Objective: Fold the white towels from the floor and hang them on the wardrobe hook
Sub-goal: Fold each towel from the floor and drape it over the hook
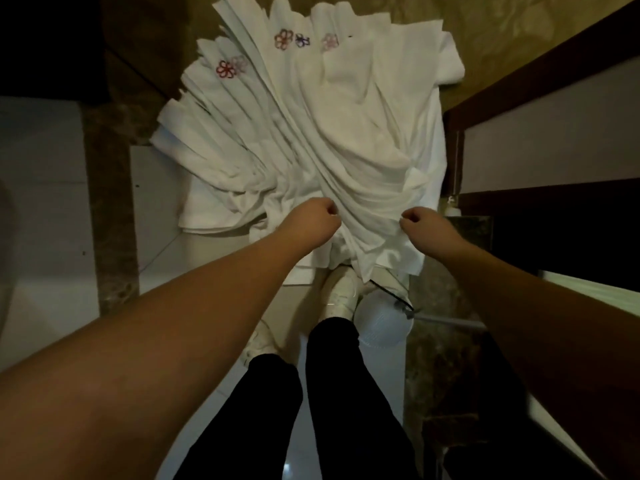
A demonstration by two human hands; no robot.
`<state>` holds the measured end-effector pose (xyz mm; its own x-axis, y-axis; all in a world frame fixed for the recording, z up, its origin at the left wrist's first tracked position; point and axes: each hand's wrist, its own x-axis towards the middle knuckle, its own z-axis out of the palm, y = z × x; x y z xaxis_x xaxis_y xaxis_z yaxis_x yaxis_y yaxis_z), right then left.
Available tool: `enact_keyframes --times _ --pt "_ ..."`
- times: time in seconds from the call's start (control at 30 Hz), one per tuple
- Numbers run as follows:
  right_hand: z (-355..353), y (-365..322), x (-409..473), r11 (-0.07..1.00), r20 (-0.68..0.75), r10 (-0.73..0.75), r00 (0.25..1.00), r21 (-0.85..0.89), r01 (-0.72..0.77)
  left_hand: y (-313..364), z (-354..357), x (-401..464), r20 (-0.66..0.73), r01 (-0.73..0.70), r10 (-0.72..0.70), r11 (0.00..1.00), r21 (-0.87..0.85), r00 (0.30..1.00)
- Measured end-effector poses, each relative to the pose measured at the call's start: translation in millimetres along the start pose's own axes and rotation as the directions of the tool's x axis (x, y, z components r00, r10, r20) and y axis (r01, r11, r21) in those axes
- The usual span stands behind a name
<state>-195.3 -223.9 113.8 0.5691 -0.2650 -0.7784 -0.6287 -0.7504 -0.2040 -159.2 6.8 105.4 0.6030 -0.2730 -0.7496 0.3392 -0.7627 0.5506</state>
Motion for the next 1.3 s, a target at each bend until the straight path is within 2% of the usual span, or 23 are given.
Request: enact_keyframes --times 0.1,0.17,0.23,0.33,0.5,0.67,0.73,0.9,1.03,1.13,1.3 --pt "-1 -3 42 0.995 -0.04 -0.096 0.995 0.01 0.097 15 13 44 -0.028 -0.167 0.174 0.974 0.155 0.984" --pt "2 -8 65 0.987 -0.075 -0.159 0.984 0.003 0.159 20 21 70 0.006 -0.282 0.295 0.907 0.314 0.955" --pt "7 -10 84 0.98 -0.078 -0.199 0.977 0.0 0.199 20 27 93 0.013 -0.322 0.346 0.861 0.393 0.938" --pt "13 -11 104 0.976 -0.077 -0.215 0.974 -0.001 0.216 17 29 120 -0.063 -0.28 0.339 0.856 0.434 0.939" --pt "15 -17 124 0.968 -0.063 -0.172 0.983 -0.195 0.157 19 20 147 -0.086 -0.238 0.332 0.81 0.536 0.939" --pt "-1 -12 114 0.969 0.073 -0.241 0.968 -0.035 0.244 26 3 147 -0.008 -0.255 0.31 0.794 0.552 0.951" --pt "-13 -15 102 0.959 0.087 -0.281 0.956 -0.023 0.284 33 -6 137 0.003 -0.256 0.296 0.82 0.512 0.955" --pt "-51 -42 65 0.94 -0.014 -0.342 0.94 -0.009 0.342 64 -49 91 0.002 -0.283 0.303 0.888 0.363 0.953" --pt "-97 -83 21 0.919 -0.135 -0.393 0.91 -0.018 0.394 100 -120 43 -0.032 -0.273 0.275 0.961 0.046 0.961" --pt "-140 -117 -19 0.897 -0.116 -0.442 0.89 -0.06 0.438 125 -181 -2 -0.031 -0.274 0.273 0.949 -0.158 0.962" --pt "-210 -173 -102 0.894 -0.1 -0.446 0.89 -0.006 0.447 166 -277 -88 -0.165 -0.283 0.242 0.91 -0.303 0.956"
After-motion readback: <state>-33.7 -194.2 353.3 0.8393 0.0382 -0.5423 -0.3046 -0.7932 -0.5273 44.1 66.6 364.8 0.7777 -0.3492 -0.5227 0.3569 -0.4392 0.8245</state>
